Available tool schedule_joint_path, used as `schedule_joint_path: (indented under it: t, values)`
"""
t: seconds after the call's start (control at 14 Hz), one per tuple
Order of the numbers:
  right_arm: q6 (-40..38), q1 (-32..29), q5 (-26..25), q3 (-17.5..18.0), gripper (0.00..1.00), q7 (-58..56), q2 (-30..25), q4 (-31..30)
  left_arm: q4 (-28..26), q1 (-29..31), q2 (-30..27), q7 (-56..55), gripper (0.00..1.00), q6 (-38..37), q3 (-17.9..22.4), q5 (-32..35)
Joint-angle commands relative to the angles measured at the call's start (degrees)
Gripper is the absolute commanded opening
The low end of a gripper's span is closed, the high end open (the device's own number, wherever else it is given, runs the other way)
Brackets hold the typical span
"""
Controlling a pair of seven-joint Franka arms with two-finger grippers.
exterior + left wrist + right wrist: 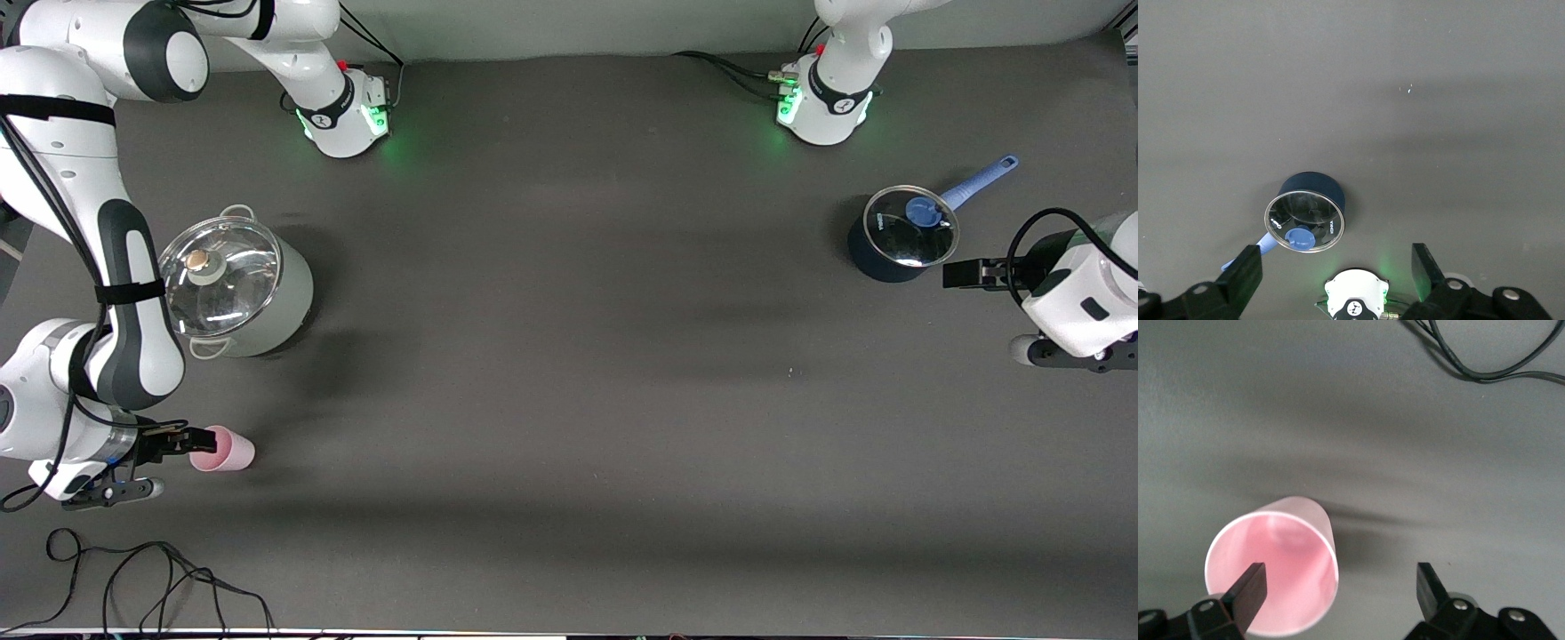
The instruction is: Transfer pink cup from left to right arm
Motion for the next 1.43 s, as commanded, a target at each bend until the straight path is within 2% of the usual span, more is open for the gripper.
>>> schedule_joint_path:
  t: [0.0,0.36,0.5,0.64,0.79,0.93,1.0,1.21,1.36]
  values:
    - [-9.13,0.2,-4.11,-0.07,1.0,-1.07,-6.67,0.7,-0.24,-0.69,-0.73,-0.86,1.0,-0.87,0.21,0.17]
    - [-25.15,0.81,-3.69,0.28,1.0,-0.29,-19.16,0.79,-2.6,-0.43,-1.87,-0.77,1.0,1.05,0.12,-0.26]
    - [-30.77,0.81,-3.08,0.46,1.0,0.59,-24.07,0.71,-7.41,-0.78,-5.37,-0.77,1.0,4.99,0.47,-0.44]
    - [-34.12,1.07,0.43,0.2,1.0,3.56,-28.91,-0.17,-14.26,-0.95,-10.46,-0.86,1.0,11.14,1.87,-1.4]
    - [-34.75,3.52,0.79,0.37,1.0,10.49,-33.39,-2.71,-20.51,-5.67,-14.69,-0.77,1.0,16.33,7.65,-3.33]
    - [-34.49,6.68,0.71,0.2,1.0,14.64,-36.57,-5.44,-22.73,-12.88,-16.28,0.63,1.0,18.98,15.56,-3.52]
    - [-34.14,6.96,0.71,0.2,1.0,14.83,-37.97,-6.93,-23.26,-14.47,-16.9,2.12,1.0,20.04,17.94,-3.52]
    - [-28.36,6.96,0.79,0.02,1.0,14.92,-43.42,-15.35,-27.65,-15.1,-19.8,9.58,1.0,26.36,21.04,-3.69]
    - [-27.98,6.87,0.79,0.02,1.0,15.01,-42.83,-14.86,-26.52,-15.63,-19.19,9.43,1.0,26.72,20.87,-5.27]
